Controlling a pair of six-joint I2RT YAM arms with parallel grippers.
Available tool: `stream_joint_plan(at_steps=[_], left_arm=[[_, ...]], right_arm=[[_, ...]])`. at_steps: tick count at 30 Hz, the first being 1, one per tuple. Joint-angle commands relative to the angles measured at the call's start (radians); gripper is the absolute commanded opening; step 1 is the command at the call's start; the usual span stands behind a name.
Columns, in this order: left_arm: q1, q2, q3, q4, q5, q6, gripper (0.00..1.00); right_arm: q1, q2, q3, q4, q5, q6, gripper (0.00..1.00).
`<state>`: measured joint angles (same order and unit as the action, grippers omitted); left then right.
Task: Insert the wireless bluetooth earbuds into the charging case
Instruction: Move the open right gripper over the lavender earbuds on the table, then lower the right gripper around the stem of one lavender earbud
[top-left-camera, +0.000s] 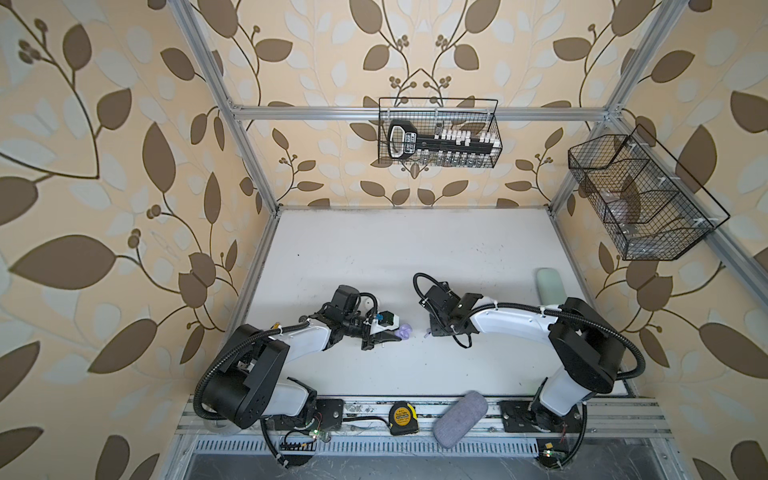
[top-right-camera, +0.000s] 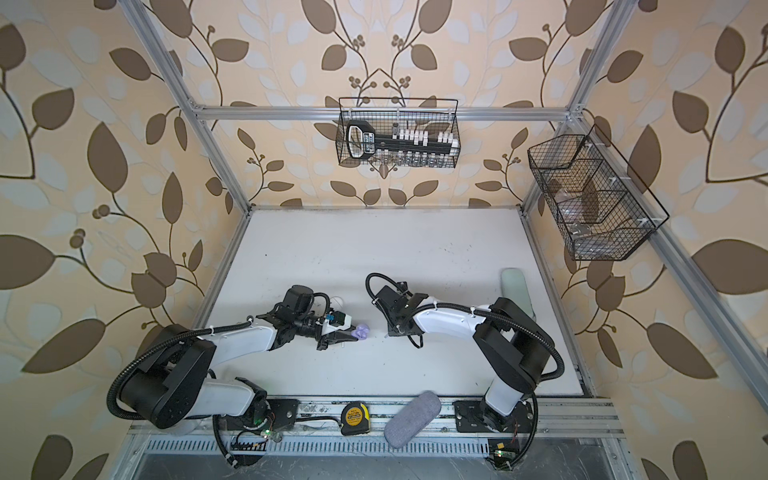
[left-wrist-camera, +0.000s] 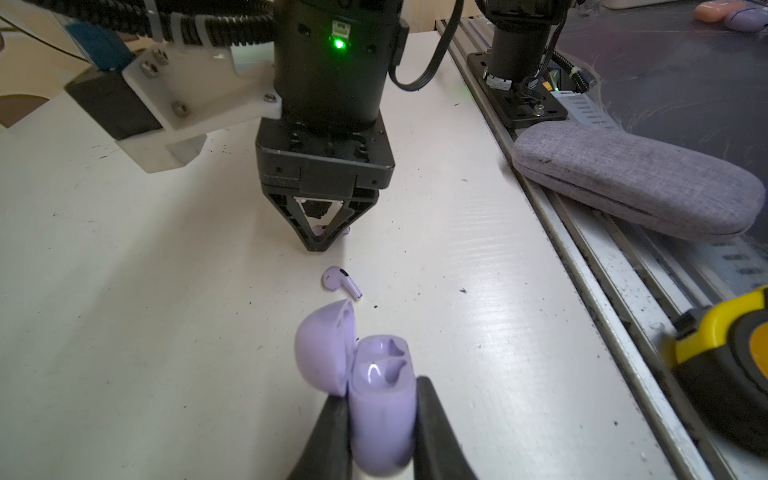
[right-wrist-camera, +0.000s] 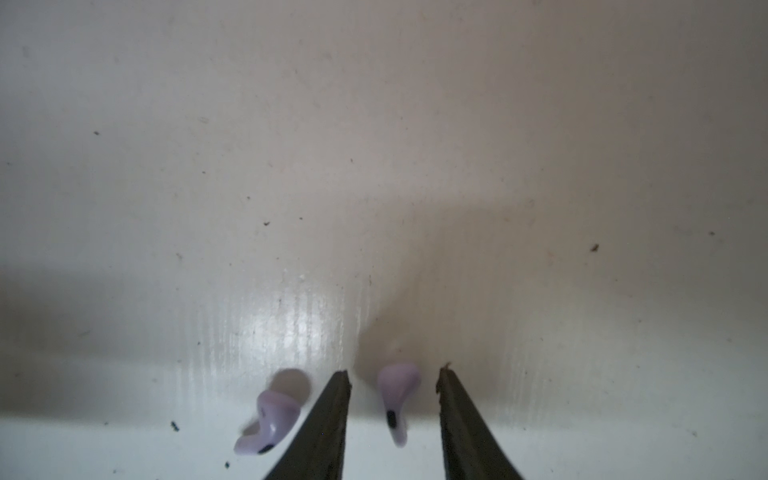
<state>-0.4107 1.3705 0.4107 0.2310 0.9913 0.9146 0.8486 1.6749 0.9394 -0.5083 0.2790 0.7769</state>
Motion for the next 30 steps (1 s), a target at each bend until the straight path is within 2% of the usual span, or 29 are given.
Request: stream_joint_plan(at_steps=[1, 16, 30], left_arm=[[0.009, 0.000, -0.002, -0.009, 0.024, 0.021, 0.00], [0.009, 0.000, -0.003, -0.010, 0.024, 0.022, 0.00], [0.009, -0.001, 0.000, -0.011, 0.023, 0.020, 0.00]], right_arm=[[-0.008, 0.023, 0.023, -0.016, -0.003, -0.004, 0.37], [-0.010, 0.057, 0.059, -0.045, -0.007, -0.016, 0.32], [-0.011, 0.070, 0.076, -0.070, -0.015, -0.022, 0.31]])
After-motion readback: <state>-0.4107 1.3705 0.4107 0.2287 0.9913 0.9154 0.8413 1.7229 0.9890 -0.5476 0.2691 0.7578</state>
